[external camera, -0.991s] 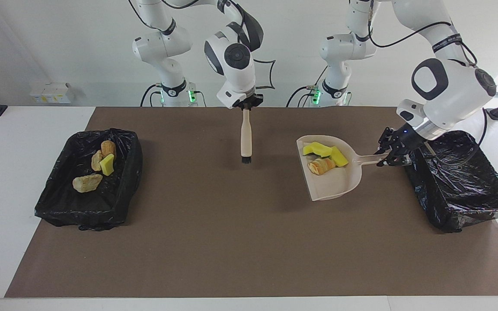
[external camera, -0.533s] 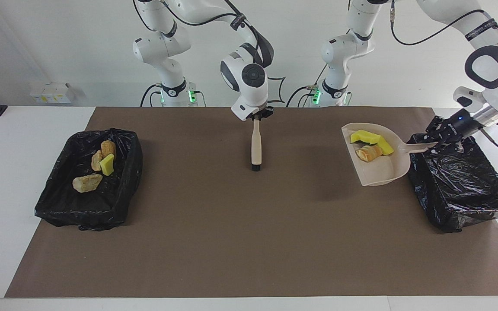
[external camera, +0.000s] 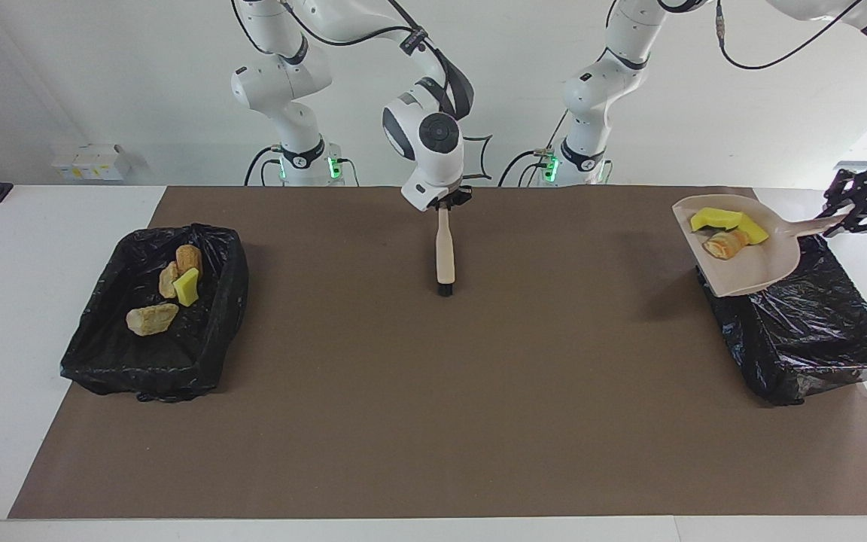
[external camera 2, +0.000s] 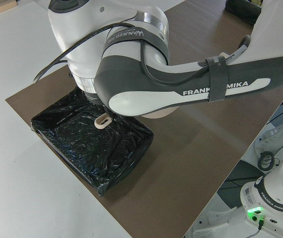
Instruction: Sweep and dump trash in bin
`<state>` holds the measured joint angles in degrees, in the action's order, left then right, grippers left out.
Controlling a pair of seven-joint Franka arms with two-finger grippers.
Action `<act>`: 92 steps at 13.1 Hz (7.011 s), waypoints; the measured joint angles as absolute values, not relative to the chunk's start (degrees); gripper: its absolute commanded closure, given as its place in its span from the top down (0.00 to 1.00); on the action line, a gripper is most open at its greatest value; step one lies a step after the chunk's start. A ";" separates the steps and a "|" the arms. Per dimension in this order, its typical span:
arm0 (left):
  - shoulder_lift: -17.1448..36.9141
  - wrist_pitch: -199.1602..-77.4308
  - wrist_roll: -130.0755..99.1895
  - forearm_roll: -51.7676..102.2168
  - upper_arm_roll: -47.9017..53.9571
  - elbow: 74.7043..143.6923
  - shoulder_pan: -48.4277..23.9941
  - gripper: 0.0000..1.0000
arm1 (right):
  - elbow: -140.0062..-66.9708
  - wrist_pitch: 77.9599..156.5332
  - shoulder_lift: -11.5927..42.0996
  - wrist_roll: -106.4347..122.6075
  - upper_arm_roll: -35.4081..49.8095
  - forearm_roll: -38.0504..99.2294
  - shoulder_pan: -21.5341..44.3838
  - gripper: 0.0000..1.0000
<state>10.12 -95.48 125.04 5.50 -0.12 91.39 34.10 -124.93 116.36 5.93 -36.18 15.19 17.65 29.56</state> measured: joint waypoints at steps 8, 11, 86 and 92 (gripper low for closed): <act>17.54 -101.71 125.54 -5.17 0.55 79.46 36.20 0.00 | -123.94 117.18 5.96 -35.47 14.75 17.48 29.49 1.00; 18.18 -105.51 120.97 -11.18 1.10 79.46 34.87 0.00 | -121.15 116.93 5.70 -35.46 14.23 13.03 27.39 1.00; 18.41 -117.77 -32.60 0.52 2.02 95.37 -30.49 1.00 | -92.67 85.28 -6.35 0.95 -6.56 -3.38 2.69 1.00; 14.87 -111.72 -17.28 0.53 1.64 93.72 -18.00 1.00 | -92.67 85.28 -6.35 0.95 -6.56 -3.38 2.69 1.00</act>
